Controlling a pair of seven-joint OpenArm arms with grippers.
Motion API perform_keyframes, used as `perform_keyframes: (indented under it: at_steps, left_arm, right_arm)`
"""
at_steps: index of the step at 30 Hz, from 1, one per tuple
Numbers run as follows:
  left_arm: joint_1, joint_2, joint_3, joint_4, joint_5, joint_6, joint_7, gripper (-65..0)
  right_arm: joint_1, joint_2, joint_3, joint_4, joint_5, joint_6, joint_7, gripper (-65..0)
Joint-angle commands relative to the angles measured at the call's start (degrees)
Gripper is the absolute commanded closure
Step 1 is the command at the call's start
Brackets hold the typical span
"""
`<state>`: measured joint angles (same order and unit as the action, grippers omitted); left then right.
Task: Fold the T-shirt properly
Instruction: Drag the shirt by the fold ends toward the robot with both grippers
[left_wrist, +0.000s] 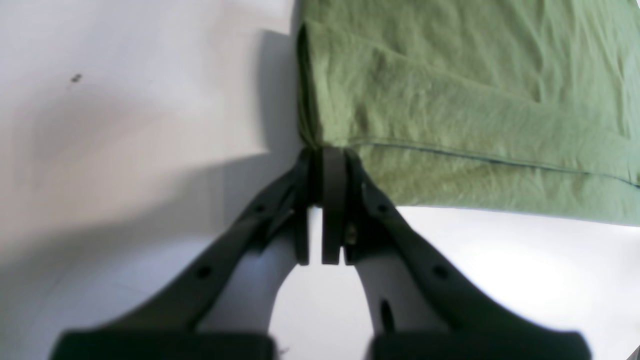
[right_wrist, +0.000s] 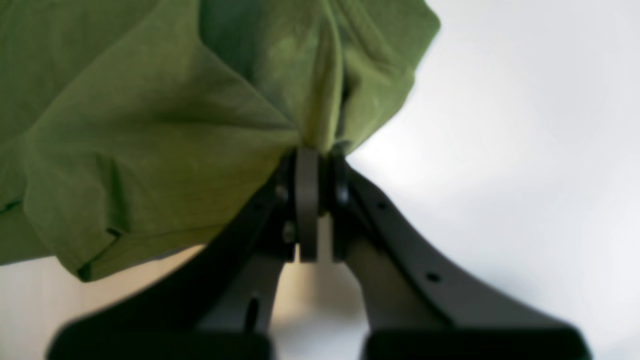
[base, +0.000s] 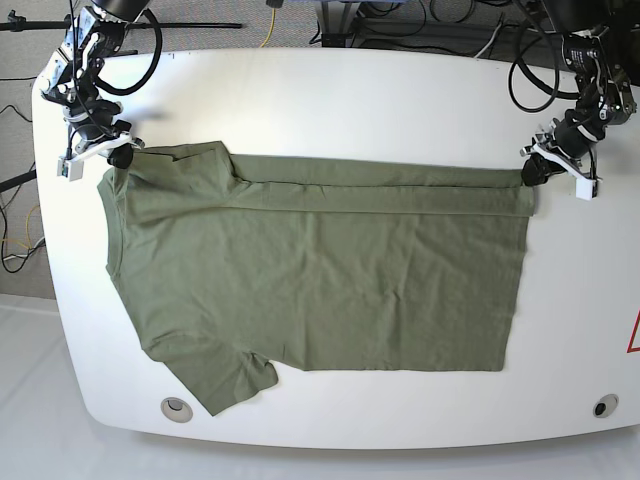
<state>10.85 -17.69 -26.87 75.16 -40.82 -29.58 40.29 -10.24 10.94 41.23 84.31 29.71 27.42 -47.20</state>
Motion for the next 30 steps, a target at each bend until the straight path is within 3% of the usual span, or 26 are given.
perform_keyframes:
  at_steps: [1,18,30]
  left_arm:
    - [0.73,-1.01,-0.2,0.88,0.58,0.03,0.58,0.0]
    - [5.88,-1.3,-0.75,4.95,-0.07,-0.69,0.85,0.0]
    - [15.91,-1.59,-4.6,15.28,-0.83,-1.44,2.31,0.0]
  right_arm:
    - [0.31,0.63,0.23,0.99,-0.09,0.43,0.3,0.0]
    - [-1.13,0.43,0.19,1.91,0.18,0.96,0.54,0.0]
    - [-8.27,-0.68,-0.17,4.88,2.23,1.4,0.45,0.0]
